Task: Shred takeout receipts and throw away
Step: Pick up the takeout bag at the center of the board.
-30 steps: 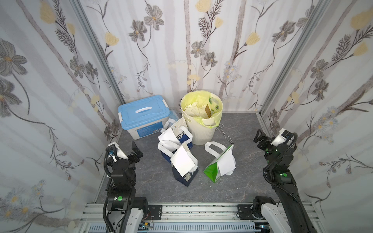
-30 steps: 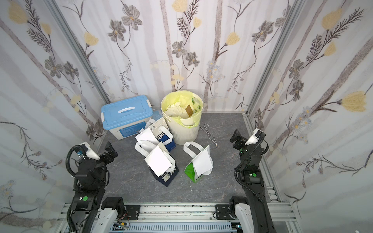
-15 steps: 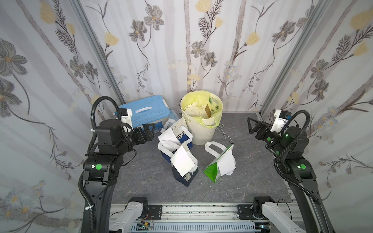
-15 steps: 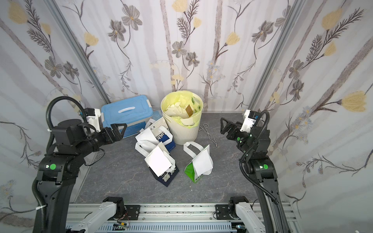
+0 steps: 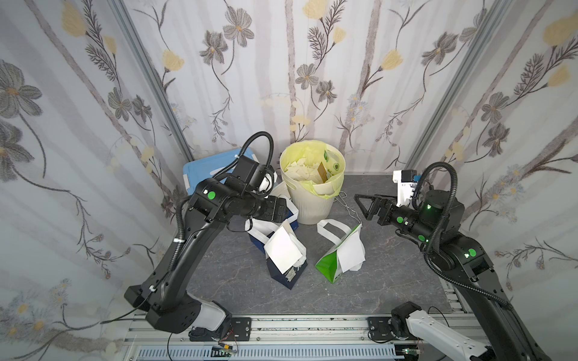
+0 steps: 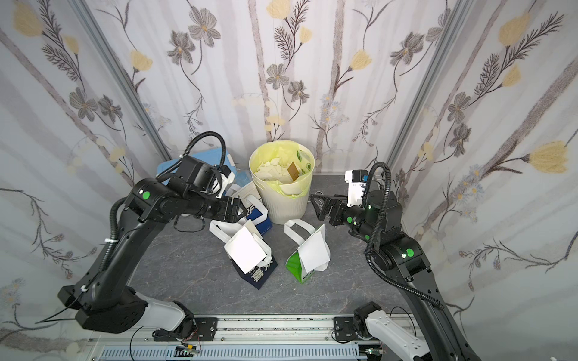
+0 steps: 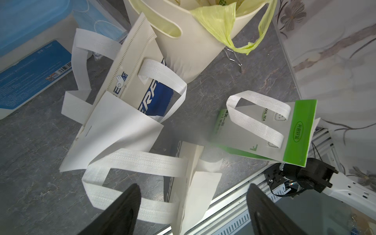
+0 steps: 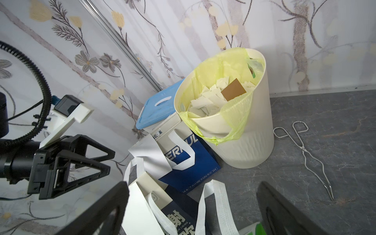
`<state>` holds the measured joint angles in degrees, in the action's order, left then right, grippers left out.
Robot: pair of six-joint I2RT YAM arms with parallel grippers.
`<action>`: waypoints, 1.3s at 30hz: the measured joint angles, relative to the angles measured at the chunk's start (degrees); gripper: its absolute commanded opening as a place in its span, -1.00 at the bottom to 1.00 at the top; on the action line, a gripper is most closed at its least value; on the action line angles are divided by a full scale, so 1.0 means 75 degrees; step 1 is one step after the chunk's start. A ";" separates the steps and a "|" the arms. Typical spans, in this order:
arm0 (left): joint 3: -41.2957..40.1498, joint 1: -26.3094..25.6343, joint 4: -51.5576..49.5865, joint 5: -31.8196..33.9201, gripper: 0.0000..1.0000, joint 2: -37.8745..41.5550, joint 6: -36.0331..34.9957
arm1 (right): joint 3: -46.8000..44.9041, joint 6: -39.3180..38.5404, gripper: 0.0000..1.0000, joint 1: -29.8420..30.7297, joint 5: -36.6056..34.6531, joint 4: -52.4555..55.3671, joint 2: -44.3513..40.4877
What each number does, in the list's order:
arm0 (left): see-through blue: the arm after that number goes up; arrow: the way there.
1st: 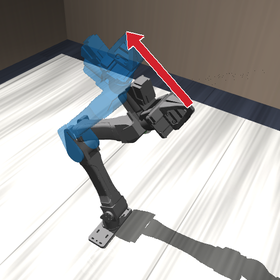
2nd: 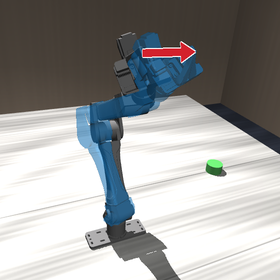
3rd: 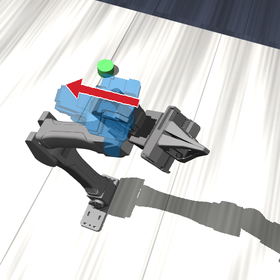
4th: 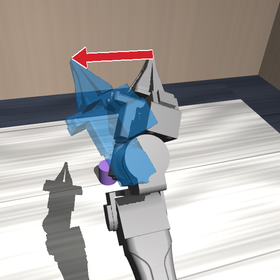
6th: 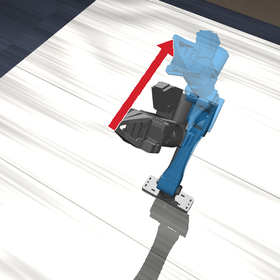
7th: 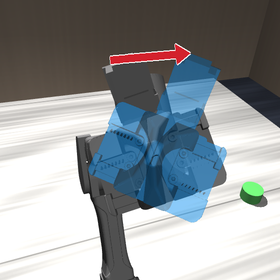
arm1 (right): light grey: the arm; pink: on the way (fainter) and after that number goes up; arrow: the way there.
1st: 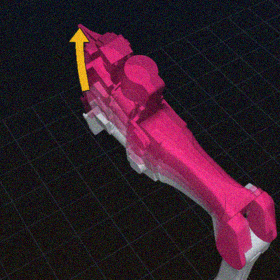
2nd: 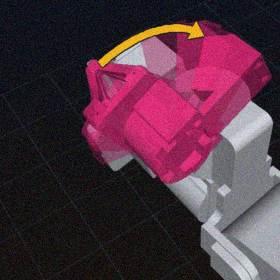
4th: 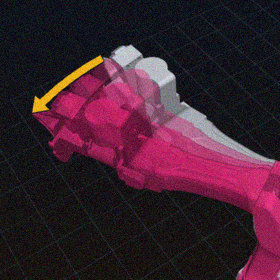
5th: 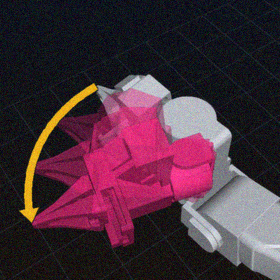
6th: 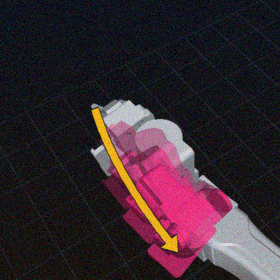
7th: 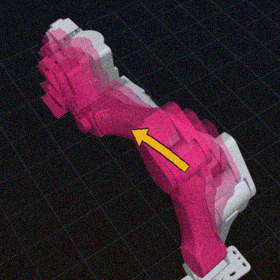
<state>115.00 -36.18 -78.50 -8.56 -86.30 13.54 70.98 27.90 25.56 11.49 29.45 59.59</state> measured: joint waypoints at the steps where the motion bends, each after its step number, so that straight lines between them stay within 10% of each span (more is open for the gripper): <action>1: 0.0268 -0.0055 -0.0157 0.0058 0.44 -0.0291 -0.0044 | -0.0076 0.0038 0.99 0.0026 -0.0055 0.0041 -0.0070; 8: 0.1617 -0.0283 -0.1250 0.0323 0.14 -0.1801 -0.0405 | -0.0440 0.0140 0.99 0.0096 -0.0443 0.0044 -0.0635; 39: 0.0734 -0.0312 -0.1702 -0.0012 -0.75 -0.2279 -0.0603 | -0.0790 0.0099 0.99 0.0096 -0.0694 0.0050 -0.0933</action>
<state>120.51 -38.52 -91.26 -8.64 -103.39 9.02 65.06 28.64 26.28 6.28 29.82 52.60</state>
